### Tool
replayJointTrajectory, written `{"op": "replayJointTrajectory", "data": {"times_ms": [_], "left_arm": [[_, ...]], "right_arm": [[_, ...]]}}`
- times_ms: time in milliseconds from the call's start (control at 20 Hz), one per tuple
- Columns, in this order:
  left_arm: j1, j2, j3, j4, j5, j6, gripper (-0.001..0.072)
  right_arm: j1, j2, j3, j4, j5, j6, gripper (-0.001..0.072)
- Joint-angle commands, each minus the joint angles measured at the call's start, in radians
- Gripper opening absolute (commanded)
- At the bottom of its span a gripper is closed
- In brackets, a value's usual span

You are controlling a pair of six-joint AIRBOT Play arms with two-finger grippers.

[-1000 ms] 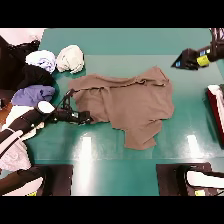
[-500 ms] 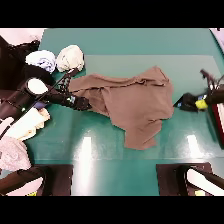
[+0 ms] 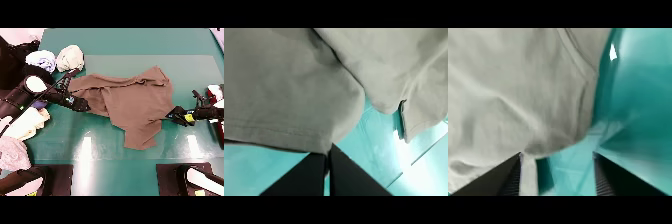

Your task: Fold the shirts.

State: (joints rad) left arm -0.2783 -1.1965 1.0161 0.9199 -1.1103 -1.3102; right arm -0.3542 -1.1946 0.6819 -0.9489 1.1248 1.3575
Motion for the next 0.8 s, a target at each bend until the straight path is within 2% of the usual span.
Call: {"op": "replayJointTrajectory", "data": {"times_ms": [0,100,200,250,450,750], "left_arm": [[0.001,0.000,0.001,0.002,-0.008,0.000,0.0024],[0.001,0.000,0.001,0.002,-0.008,0.000,0.0024],[0.001,0.000,0.001,0.002,-0.008,0.000,0.0024],[0.001,0.000,0.002,0.002,-0.008,0.000,0.0023],[0.030,0.016,0.126,0.034,-0.035,-0.008,0.0024],[0.148,0.071,0.623,0.096,-0.159,-0.019,0.0024]], "right_arm": [[-0.001,-0.019,-0.008,0.042,-0.053,-0.014,0.0431],[-0.001,-0.019,-0.008,0.042,-0.065,-0.014,0.0417],[-0.001,-0.019,-0.008,0.042,-0.071,-0.017,0.0081],[-0.001,-0.016,-0.008,0.042,-0.071,-0.030,0.0019],[-0.001,0.097,0.071,0.042,-0.071,-0.036,0.0016],[-0.001,0.312,0.516,0.040,-0.080,-0.033,0.0014]]}}
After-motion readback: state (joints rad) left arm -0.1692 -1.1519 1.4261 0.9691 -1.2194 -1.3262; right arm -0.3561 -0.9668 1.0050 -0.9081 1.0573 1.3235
